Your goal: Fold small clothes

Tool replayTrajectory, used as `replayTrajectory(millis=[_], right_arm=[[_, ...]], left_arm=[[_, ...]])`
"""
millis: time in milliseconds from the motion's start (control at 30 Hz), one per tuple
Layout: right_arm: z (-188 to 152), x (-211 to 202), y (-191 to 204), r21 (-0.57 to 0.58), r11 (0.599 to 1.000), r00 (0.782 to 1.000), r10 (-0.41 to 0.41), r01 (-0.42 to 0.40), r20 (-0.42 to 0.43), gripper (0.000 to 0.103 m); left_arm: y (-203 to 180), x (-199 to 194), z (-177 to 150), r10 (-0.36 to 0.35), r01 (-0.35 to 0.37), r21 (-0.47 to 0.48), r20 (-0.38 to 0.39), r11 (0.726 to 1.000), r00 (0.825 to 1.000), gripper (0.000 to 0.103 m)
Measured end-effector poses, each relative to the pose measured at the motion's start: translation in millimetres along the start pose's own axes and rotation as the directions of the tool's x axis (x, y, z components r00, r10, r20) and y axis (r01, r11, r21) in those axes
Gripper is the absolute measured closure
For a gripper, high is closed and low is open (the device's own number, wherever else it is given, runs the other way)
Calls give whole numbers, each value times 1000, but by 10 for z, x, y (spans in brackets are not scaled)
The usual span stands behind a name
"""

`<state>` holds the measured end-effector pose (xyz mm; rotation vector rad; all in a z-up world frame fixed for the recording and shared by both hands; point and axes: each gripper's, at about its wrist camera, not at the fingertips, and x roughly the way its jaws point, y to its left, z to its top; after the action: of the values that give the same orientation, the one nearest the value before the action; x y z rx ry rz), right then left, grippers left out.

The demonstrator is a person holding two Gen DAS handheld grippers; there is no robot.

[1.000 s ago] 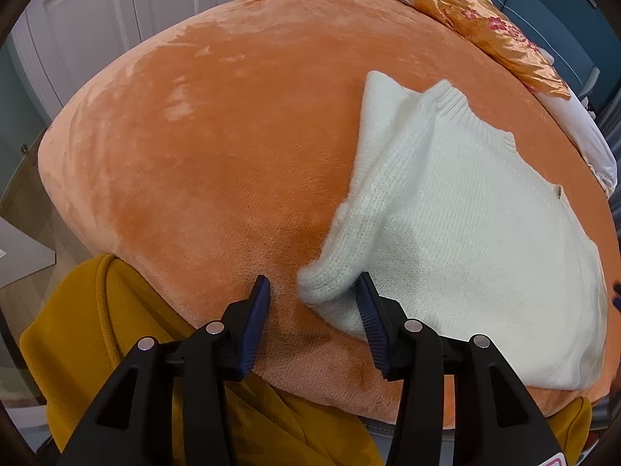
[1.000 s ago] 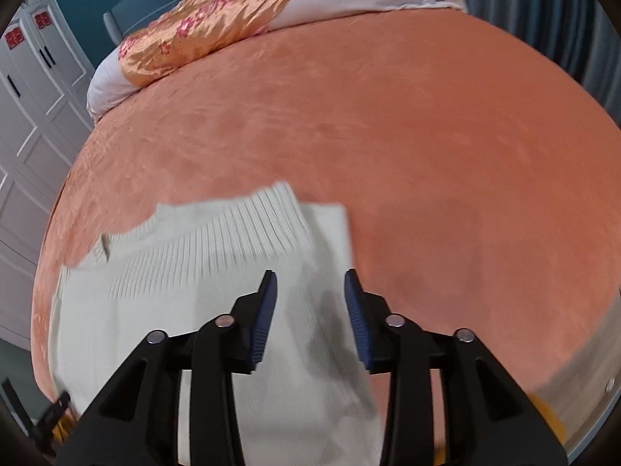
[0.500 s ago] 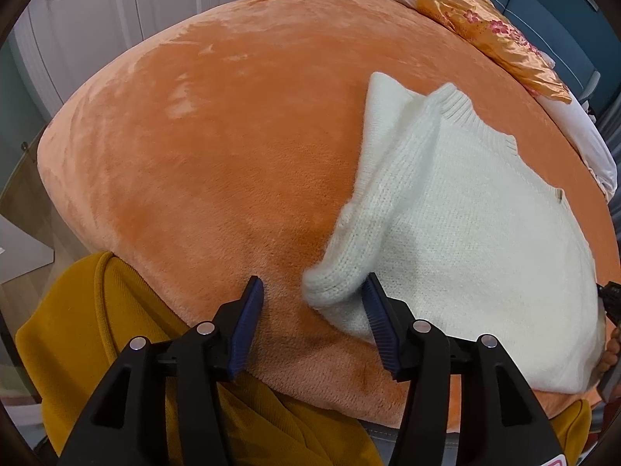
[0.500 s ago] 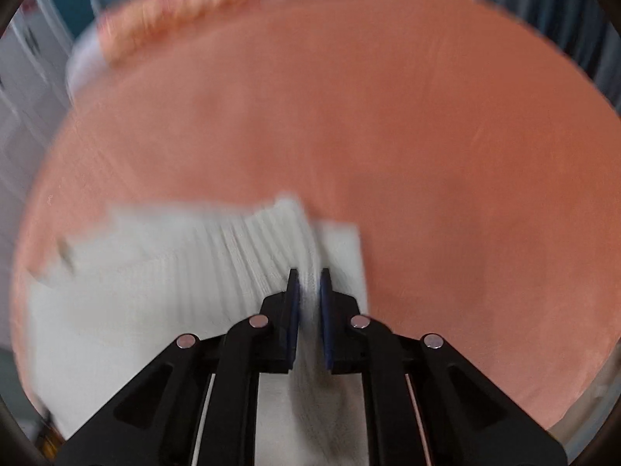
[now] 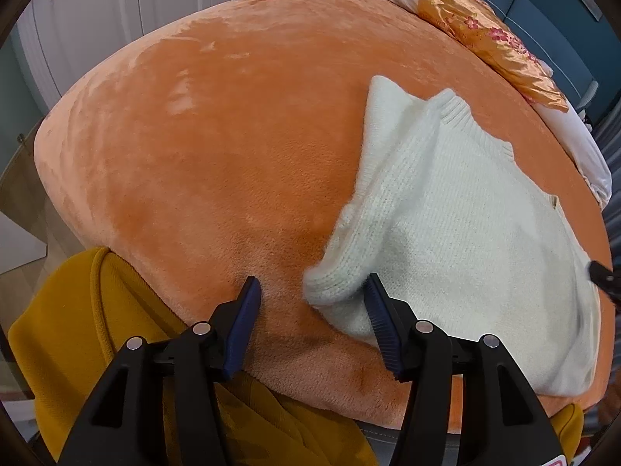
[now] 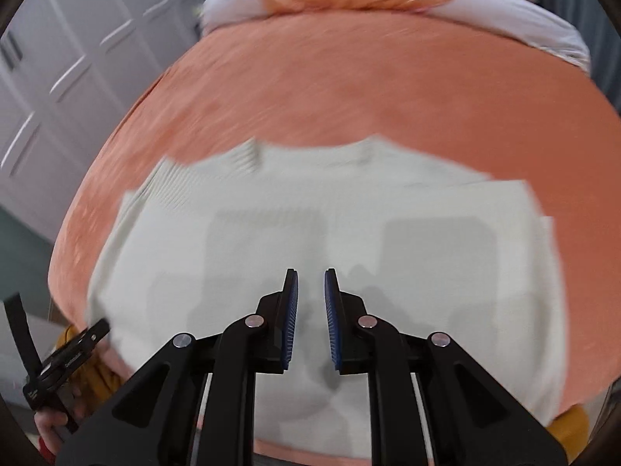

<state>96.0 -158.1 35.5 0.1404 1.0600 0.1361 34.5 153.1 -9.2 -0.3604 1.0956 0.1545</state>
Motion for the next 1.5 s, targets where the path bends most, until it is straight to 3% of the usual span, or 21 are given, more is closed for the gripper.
replayTrajectory(millis=[167,467,567,700,833,933,1000,1033,1100,1200,1333,1500], right_arm=[[-3,466,183,-19,999,990,-43,41,-136,88],[22,552,271,-99,990,984,-116,102,-138,86],[40,568,274,-107,988,984,-125,112,-128,85],[23,575,262,-98,990,987,-117,106,-114,85],[20,571,217,-59,995,990,-83,77,-114,85],[12,562,179,-40,997,992,-63,59,-110,85],[-1,556,178,-42,998,993,-60,56,-102,85],[-4,555,174,-42,998,993,-57,54,-99,85],[-7,554,165,-39,998,994,-50,47,-94,85],[-10,510,109,-16,1000,996,-12,10,-83,82],[-135,258,-93,89,991,994,104,-100,-38,61],[-517,-130,-467,150,976,987,158,-160,24,61]], left_arm=[[1,10,1,-6,6,0,4,1000,1000,47],[10,3,-12,-25,25,-7,8,1000,1000,45],[40,-12,16,-85,85,-36,-3,996,996,33],[98,-50,68,-187,189,-130,27,973,982,25],[73,55,119,-185,185,-203,17,962,983,21],[-9,78,159,-183,184,-191,20,964,983,21],[-96,82,190,-218,216,-162,4,963,976,53],[-134,79,204,-211,208,-149,-7,967,977,57],[-193,11,224,-231,229,-132,-3,965,973,84],[-359,-204,259,-253,255,-85,27,963,967,89],[-782,-652,310,-274,269,64,96,961,957,92],[-1548,-1099,237,-350,309,255,132,916,927,92]])
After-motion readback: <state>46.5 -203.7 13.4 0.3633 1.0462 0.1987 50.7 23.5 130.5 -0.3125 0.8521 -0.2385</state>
